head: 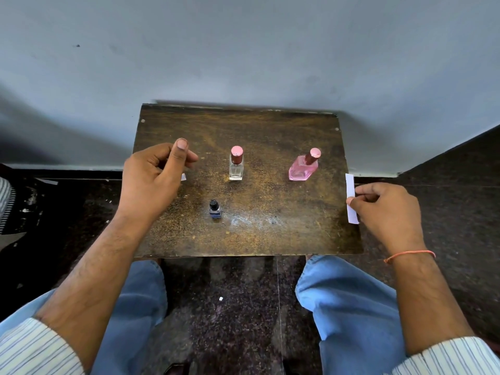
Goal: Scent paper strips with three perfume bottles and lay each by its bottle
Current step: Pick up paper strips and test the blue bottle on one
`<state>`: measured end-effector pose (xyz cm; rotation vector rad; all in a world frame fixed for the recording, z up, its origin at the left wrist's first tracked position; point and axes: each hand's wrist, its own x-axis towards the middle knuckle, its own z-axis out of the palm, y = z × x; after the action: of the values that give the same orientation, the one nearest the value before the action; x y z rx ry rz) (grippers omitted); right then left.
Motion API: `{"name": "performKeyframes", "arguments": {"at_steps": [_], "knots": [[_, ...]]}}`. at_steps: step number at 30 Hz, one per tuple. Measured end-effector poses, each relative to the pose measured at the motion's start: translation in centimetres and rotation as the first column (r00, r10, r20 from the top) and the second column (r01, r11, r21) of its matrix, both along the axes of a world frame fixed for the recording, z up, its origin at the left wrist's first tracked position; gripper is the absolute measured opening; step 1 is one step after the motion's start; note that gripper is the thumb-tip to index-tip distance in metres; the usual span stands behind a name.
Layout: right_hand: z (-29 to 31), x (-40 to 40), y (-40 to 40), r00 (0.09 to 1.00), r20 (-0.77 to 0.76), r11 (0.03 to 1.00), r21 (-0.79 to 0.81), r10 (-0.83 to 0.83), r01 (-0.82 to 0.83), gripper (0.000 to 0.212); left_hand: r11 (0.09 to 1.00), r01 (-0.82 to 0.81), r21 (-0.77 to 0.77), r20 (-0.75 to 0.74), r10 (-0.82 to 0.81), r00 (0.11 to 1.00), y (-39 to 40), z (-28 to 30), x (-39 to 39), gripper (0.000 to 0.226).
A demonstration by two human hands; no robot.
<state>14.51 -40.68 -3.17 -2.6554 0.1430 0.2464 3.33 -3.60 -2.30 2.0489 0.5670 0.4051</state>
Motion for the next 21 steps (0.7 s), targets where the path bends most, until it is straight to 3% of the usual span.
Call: {"name": "performKeyframes", "arguments": {"at_steps": [4,7,9,11,14,17,21], "knots": [[-0.2,0.2,0.2,0.993,0.089,0.99,0.128,-0.075,0.063,0.022,1.0,-0.005,-0.025,0.036,0.006,0.999,0.2,0.2,-0.1,0.034],[0.0,0.5,1.2,0.973,0.155,0.903,0.418,-0.173,0.094,0.023,0.998,-0.035,-0.06,0.089,0.04,0.995,0.5,0.3,-0.1,0.029],[1.3,0.1,2.9,0.97,0.105,0.668,0.741,-0.221,0.072,0.023,0.994,-0.027,-0.103,0.135,0.041,0.99,0.4,0.4,-0.1,0.024],[2.8,-1.1,5.4,0.99,0.035,0.408,0.913,-0.137,0.024,0.021,0.986,-0.007,-0.168,0.193,0.039,0.98,0.3,0.5,-0.1,0.02],[4.2,-3.5,9.2,0.995,-0.035,0.232,0.973,0.089,0.014,0.026,0.964,0.105,-0.242,0.271,-0.037,0.962,0.0,1.1,-0.2,0.011],[4.2,-5.3,12.1,0.967,-0.074,0.186,0.982,0.243,0.028,0.023,0.903,0.319,-0.288,0.325,-0.221,0.919,-0.2,1.9,-0.6,0.006],[4.2,-6.6,14.3,0.935,-0.119,0.136,0.988,0.333,0.078,0.02,0.761,0.536,-0.365,0.325,-0.436,0.839,-0.6,3.0,-1.3,0.026]]}}
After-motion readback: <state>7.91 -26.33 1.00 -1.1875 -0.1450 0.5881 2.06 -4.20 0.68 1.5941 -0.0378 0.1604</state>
